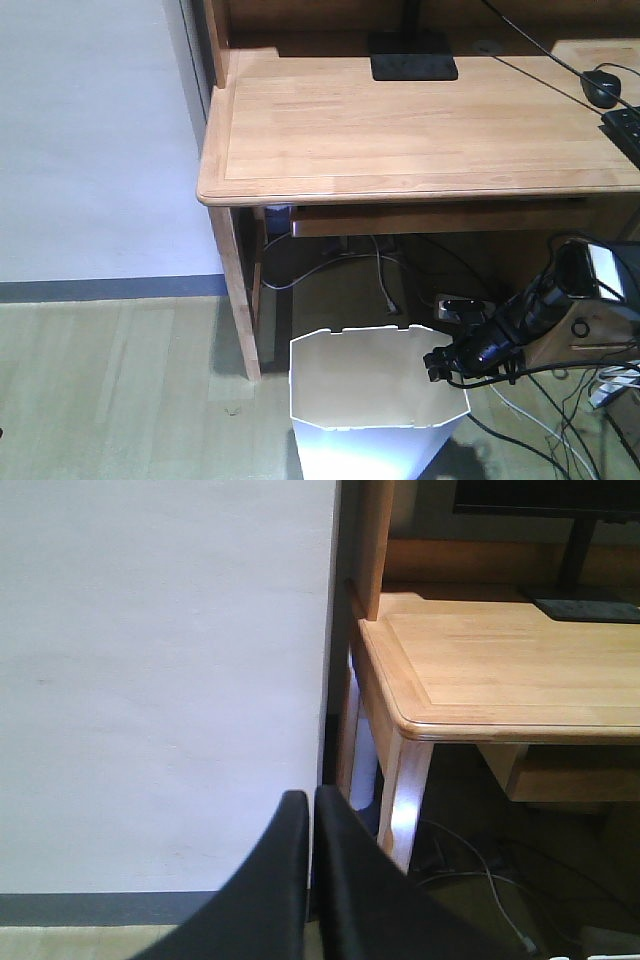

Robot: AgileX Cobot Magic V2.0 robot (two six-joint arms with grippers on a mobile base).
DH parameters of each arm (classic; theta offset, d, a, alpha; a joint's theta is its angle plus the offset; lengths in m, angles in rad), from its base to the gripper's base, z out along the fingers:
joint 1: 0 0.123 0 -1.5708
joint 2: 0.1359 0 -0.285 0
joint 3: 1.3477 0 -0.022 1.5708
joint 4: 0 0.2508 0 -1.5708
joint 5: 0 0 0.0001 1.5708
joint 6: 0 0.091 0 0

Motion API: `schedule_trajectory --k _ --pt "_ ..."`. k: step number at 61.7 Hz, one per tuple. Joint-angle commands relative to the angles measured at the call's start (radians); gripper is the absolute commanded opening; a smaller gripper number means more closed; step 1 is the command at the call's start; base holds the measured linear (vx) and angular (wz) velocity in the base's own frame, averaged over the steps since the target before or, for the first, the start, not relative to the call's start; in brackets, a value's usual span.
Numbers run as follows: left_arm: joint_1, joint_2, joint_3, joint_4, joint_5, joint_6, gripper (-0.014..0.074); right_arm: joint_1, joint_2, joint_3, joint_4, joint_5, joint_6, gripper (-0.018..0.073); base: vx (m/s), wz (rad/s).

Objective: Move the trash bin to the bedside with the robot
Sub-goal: 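Lower the right gripper down to the rim of the white trash bin, then close the right gripper on the bin rim and lift it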

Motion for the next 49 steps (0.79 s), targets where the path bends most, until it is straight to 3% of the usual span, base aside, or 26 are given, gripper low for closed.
schedule_trajectory --k 1,12,23,25,33,49 --pt "0.0 -0.014 0.012 -0.004 -0.069 -0.006 -0.0006 -0.006 -0.035 -0.037 -0.026 0.023 0.032 0.0412 0.0 0.0" --pt "0.0 -0.014 0.012 -0.004 -0.069 -0.006 -0.0006 -0.006 0.004 -0.091 -0.138 0.078 0.125 0.0267 0.0 0.0" --pt "0.0 -0.014 0.012 -0.004 -0.069 -0.006 -0.0006 -0.006 0.004 -0.134 -0.222 0.149 0.188 -0.0013 0.0 0.0" --pt "0.0 -0.014 0.012 -0.004 -0.069 -0.006 -0.0006 -0.01 0.0 -0.135 -0.217 0.158 0.191 -0.0015 0.0 0.0" --pt "0.0 -0.014 0.012 -0.004 -0.069 -0.006 -0.0006 -0.037 -0.023 -0.134 -0.128 0.214 0.148 -0.0011 0.0 0.0" --pt "0.0 -0.014 0.012 -0.004 -0.069 -0.006 -0.0006 -0.171 -0.041 -0.132 0.154 0.473 -0.088 -0.0005 0.0 0.0"
